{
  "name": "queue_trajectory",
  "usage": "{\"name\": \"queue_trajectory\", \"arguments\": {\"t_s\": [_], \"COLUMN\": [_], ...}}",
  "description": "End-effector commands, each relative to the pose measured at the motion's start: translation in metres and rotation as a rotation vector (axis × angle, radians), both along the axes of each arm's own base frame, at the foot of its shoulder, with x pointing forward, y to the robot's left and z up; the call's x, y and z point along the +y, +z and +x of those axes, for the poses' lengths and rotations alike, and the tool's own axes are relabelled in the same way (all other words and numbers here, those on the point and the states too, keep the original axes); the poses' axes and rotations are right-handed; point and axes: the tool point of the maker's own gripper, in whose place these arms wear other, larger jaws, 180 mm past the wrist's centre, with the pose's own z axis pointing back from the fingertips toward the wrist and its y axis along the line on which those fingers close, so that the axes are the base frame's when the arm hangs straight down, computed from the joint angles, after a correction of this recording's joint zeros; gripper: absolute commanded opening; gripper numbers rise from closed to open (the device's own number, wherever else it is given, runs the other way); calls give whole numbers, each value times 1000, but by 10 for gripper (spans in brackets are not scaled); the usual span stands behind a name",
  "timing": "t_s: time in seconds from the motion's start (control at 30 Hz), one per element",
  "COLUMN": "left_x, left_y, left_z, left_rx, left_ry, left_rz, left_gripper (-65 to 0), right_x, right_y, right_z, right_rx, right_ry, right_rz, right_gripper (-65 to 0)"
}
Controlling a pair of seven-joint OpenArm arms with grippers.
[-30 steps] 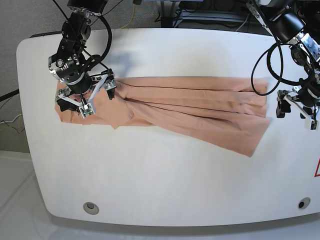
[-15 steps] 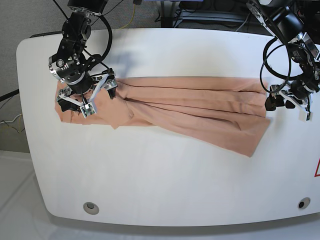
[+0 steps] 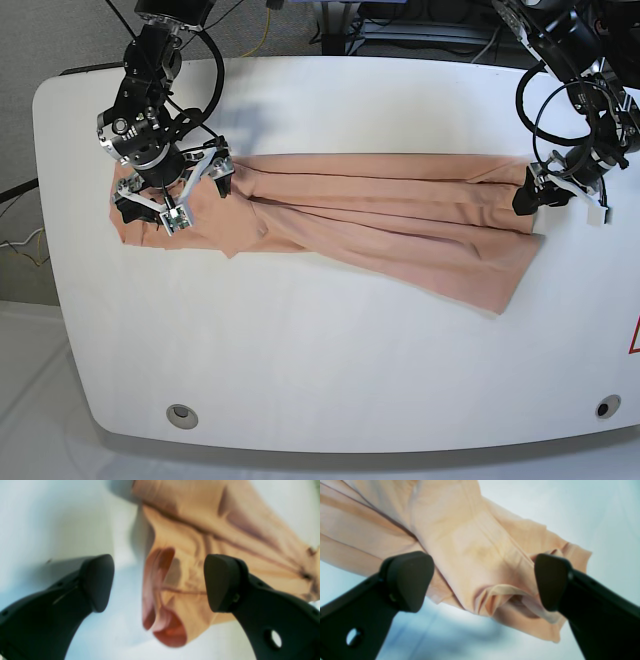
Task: Fold the T-shirt properly
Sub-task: 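Lower the left gripper and pinch the strip end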
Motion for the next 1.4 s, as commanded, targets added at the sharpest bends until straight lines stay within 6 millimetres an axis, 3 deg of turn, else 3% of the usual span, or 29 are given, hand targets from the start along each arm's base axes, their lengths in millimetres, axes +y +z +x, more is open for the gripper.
{"name": "queue_trajectory", "arguments": {"t_s": [0.0,0.1,0.67,0.8,0.87,0.9,1.0,1.37], "left_x": [4,2,-65,-63,-61,-59,-57,-55], "left_y": [-4,-6,-21,-9,-1,0,4,37], "left_z": [-3,-3,3,10,14,12,12,23], "left_rx": [33,35,33,-17,-53,-63,-90,-185], "left_ry": [-5,-5,-72,-62,-48,-41,-32,-56], "left_rz": [9,-1,-106,-84,-73,-65,-49,22], "left_gripper": [-115,-115,-123,-237,-363,-458,-638,-620], "right_x": [-1,-1,-2,-3,-3,-3,-2,-1], "right_y": [11,11,11,11,11,11,11,11], "right_z": [7,7,6,6,6,6,6,6], "right_rx": [-45,-45,-43,-42,-42,-42,-43,-43], "right_ry": [4,4,3,1,1,1,2,2], "right_rz": [-1,-1,-4,-5,-5,-5,-4,1], "right_gripper": [0,0,0,0,0,0,0,0]}}
